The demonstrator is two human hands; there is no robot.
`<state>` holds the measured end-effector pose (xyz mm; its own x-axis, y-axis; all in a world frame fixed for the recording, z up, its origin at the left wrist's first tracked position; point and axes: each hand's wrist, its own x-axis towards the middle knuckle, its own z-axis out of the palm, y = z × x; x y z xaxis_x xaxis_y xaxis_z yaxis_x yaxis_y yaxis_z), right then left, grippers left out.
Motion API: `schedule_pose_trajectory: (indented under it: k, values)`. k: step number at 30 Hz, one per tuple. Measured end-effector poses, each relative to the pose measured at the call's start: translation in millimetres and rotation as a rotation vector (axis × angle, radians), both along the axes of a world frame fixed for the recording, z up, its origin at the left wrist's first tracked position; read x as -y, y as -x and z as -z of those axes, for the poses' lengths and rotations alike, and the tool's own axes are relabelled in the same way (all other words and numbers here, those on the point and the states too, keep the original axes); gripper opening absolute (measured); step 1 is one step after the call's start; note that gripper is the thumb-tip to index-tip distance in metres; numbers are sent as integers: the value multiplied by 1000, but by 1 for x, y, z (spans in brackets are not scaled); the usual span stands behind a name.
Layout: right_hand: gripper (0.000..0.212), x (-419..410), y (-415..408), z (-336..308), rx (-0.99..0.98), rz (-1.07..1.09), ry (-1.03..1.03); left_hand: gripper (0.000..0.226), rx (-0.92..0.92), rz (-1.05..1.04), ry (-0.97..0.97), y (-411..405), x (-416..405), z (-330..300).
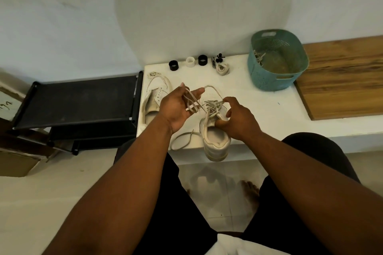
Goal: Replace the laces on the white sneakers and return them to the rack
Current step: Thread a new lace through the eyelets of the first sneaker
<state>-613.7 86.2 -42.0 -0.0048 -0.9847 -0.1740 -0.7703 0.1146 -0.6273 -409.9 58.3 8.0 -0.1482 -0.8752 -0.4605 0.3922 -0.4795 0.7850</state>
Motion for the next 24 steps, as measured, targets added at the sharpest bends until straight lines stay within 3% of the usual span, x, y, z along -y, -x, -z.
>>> schedule_pose_trajectory:
  k: [2, 3, 6, 8, 11, 14, 18, 20, 22, 24]
  values:
    - [77, -2, 0, 1, 14, 0, -10, 33, -175, -57, -59, 1, 0, -3]
    - [79, -2, 1, 1, 26, 1, -18, 33, -92, -63, -41, 2, -1, -4]
    - [78, -4, 1, 1, 65, -4, -29, 21, 656, 81, 260, 1, -4, 5]
    - [75, -5, 1, -1, 83, -8, -22, 21, 1065, 328, 394, -2, -1, 15]
    - [74, -6, 1, -3, 93, -1, -24, 30, 1292, 645, 326, -1, 0, 14]
    - [75, -5, 2, -1, 100, 1, -51, 32, 1145, 572, 370, 2, -4, 9]
    - [83, -5, 4, 1, 84, 0, -100, 29, 534, 126, 230, 3, -5, 1]
    - [84, -4, 3, 2, 74, -2, -101, 26, 297, 18, 142, 2, -3, -3]
    - [85, -4, 3, 3, 69, -2, -100, 26, 169, 10, 94, 2, -3, -4]
    - [86, -3, 3, 4, 58, 0, -104, 27, 150, 11, 85, 3, -3, -1]
